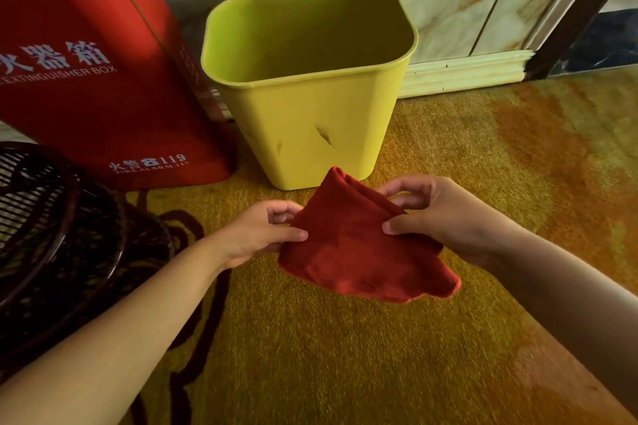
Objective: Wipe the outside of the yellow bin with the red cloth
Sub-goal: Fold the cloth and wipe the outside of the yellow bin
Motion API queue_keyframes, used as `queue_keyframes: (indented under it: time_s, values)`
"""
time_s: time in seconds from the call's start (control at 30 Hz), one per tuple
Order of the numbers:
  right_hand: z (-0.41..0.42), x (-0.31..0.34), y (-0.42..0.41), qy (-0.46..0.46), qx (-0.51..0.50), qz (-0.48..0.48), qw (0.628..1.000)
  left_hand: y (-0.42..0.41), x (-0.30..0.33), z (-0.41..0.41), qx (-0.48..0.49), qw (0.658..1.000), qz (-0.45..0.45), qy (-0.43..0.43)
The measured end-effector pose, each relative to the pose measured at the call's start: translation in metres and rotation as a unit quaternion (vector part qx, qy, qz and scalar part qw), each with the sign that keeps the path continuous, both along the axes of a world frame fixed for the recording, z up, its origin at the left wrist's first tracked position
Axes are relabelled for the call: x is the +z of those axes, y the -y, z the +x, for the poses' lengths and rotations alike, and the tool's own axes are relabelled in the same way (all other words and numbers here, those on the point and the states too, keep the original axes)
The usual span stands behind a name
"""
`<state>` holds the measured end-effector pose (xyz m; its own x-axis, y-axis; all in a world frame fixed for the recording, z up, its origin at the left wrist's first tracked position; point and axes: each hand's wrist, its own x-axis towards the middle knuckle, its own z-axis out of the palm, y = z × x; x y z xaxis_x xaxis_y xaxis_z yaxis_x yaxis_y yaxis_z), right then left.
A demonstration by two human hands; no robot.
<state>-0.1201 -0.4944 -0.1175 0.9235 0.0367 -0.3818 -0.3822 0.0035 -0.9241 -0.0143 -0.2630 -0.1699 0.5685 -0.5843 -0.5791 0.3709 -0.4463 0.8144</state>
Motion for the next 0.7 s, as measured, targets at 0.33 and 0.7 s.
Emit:
queue_keyframes:
  time_s: [0.33, 0.7]
  values:
    - [-0.006, 0.002, 0.016, -0.028, -0.085, 0.104, 0.991, 0.028, 0.129, 0.061, -0.065, 0.752, 0.055, 0.653]
    - [-0.030, 0.016, 0.028, -0.033, -0.146, 0.110, 0.983, 0.056, 0.132, 0.100, -0.108, 0.807, 0.156, 0.560]
